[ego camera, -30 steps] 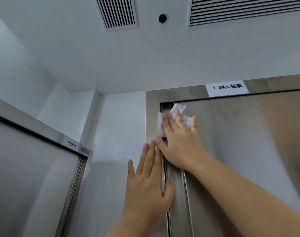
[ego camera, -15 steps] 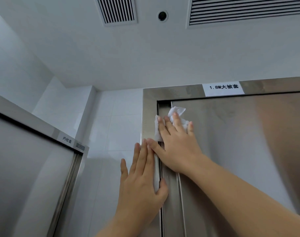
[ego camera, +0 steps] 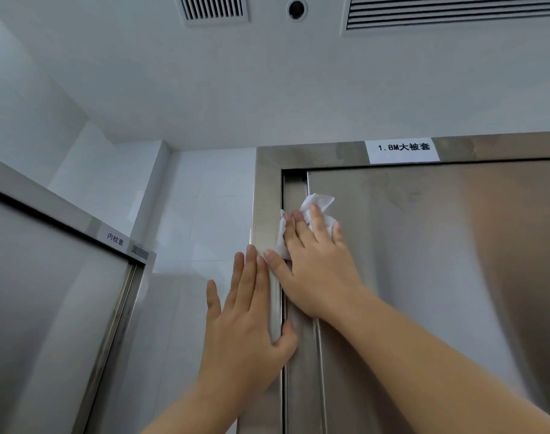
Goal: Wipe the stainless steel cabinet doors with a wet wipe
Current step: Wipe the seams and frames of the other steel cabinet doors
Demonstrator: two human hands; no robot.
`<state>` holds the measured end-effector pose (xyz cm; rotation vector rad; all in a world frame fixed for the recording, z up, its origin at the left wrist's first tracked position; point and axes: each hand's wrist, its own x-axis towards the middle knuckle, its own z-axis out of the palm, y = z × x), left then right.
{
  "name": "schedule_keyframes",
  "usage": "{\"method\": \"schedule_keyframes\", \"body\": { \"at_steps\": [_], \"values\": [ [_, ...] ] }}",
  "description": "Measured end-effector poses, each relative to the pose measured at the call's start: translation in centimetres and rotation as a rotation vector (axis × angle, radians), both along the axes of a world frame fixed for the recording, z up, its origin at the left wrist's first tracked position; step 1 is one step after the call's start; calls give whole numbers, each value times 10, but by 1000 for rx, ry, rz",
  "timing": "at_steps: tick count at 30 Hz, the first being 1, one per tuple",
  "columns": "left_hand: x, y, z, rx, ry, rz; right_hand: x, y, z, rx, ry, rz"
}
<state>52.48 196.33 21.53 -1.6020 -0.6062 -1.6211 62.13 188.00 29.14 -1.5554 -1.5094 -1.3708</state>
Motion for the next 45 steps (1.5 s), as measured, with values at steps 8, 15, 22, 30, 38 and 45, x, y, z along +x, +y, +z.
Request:
{"method": "schedule_keyframes", "body": {
  "at_steps": [8,15,22,30,38,45],
  "values": [
    [-3,-9,-12,-45,40,25,-2,-8,22,-101,59,8],
    [-12,-11,-50,-61,110,-17,8,0,-26,-24,-36,37],
    [-15,-15,-73,-129,108,-20,7,-2,-38,-20,-62,3],
    [-14,-17,-79,-148,112,7,4,0,-41,-18,-21,19],
    [-13,-23,-101,-176,151,5,4,-3,-96,-54,15,102],
    [-12,-25,-117,-175,178,-6,5,-2,-87,-36,26,119]
  ]
}}
